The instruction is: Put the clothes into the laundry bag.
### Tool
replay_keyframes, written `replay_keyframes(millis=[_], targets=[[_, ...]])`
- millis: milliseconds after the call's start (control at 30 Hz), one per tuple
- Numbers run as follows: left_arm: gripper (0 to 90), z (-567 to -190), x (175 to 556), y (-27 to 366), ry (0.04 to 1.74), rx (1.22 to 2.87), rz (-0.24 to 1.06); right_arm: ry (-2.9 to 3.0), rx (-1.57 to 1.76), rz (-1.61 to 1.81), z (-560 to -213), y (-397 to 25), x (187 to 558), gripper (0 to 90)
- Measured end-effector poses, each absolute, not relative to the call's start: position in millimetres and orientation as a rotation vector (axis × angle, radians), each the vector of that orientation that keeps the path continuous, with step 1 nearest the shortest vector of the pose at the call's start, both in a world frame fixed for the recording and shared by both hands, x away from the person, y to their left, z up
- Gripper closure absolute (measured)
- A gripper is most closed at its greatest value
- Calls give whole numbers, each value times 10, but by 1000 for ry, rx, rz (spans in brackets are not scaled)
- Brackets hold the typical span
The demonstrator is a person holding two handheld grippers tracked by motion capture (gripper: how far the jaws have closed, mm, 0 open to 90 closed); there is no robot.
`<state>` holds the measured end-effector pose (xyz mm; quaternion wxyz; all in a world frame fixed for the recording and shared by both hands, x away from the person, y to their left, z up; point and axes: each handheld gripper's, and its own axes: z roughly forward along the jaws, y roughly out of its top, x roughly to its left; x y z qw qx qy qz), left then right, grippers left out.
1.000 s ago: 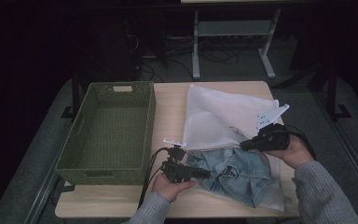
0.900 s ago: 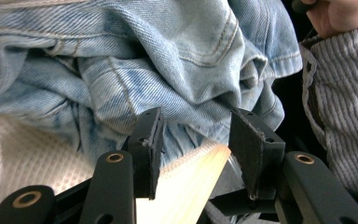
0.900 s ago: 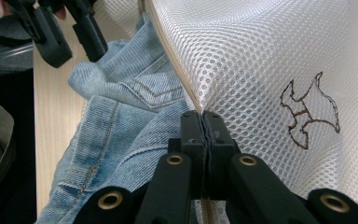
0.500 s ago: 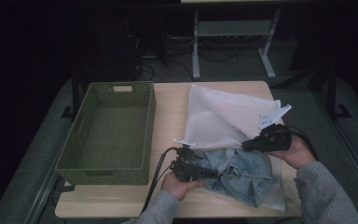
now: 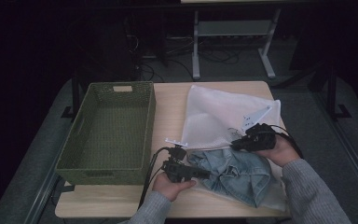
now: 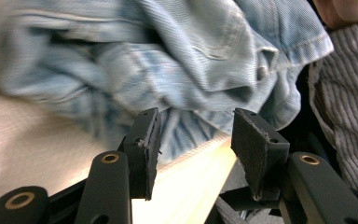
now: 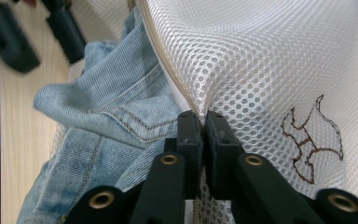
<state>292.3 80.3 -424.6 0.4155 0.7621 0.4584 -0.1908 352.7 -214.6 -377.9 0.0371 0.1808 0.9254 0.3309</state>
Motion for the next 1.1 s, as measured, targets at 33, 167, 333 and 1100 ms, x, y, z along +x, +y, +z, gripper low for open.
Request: replay_keyframes(millis=[33,167,333,1100], targets=[[494,-4254,2923,809,1166,1914,-476,2844,552,1018,-3788,-2159,3522,861],[456,-4281,2915,783,1191,1942,-448,2846,566,1034,-3804,-2224,3506,865],[421,-4388,2946,681,1221,1981,-448,2837,554,1060,-3775,-2249,3479,868],[652,-4508,2935,481,1215,1732,-413,2855,521,1174,-3686,-2336,3352,874]])
